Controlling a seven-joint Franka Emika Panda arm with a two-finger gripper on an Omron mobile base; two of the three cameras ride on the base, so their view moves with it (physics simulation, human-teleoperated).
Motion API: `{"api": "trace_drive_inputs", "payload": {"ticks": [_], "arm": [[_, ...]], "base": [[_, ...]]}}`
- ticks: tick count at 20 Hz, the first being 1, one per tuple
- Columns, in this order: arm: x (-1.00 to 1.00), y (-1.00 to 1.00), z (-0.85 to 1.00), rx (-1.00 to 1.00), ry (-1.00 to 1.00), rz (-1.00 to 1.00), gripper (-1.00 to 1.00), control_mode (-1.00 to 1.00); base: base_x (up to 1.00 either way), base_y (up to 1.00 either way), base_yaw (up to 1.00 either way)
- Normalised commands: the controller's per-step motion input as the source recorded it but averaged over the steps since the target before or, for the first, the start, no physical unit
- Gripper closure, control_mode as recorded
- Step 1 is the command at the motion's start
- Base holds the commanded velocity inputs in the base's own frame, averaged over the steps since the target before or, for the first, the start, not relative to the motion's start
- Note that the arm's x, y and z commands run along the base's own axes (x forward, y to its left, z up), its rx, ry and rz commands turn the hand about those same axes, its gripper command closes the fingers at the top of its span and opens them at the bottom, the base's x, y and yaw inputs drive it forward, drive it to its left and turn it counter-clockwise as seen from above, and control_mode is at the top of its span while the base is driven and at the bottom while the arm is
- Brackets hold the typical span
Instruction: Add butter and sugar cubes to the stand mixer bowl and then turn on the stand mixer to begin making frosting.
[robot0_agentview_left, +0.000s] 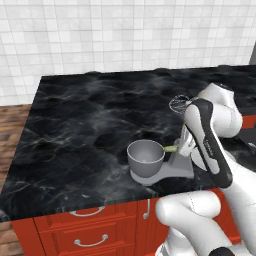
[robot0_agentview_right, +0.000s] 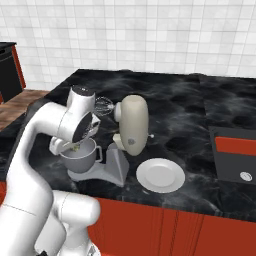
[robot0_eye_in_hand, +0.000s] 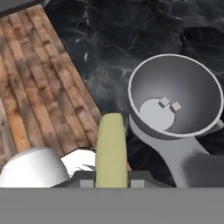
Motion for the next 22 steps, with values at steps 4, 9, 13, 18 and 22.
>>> {"api": "trace_drive_inputs", "payload": {"ticks": [4,9,13,18,22], "arm": [[0.50,0.62,0.00,-0.20,0.10,-0.08,1.00,-1.00],[0.69,0.26,-0.12,-0.15,0.16,-0.11,1.00,-1.00],[0.66,0.01,-0.28,-0.03,0.14,-0.09,1.00,-1.00],[0.62,0.00,-0.54,0.00,0.08,-0.08,1.00,-1.00],[0.62,0.05,-0.56,0.00,0.02,-0.07,1.00,-1.00]], "base": [[0.00,0.00,0.00],[0.00,0.00,0.00],[0.00,0.00,0.00],[0.00,0.00,0.00],[0.00,0.00,0.00]]}}
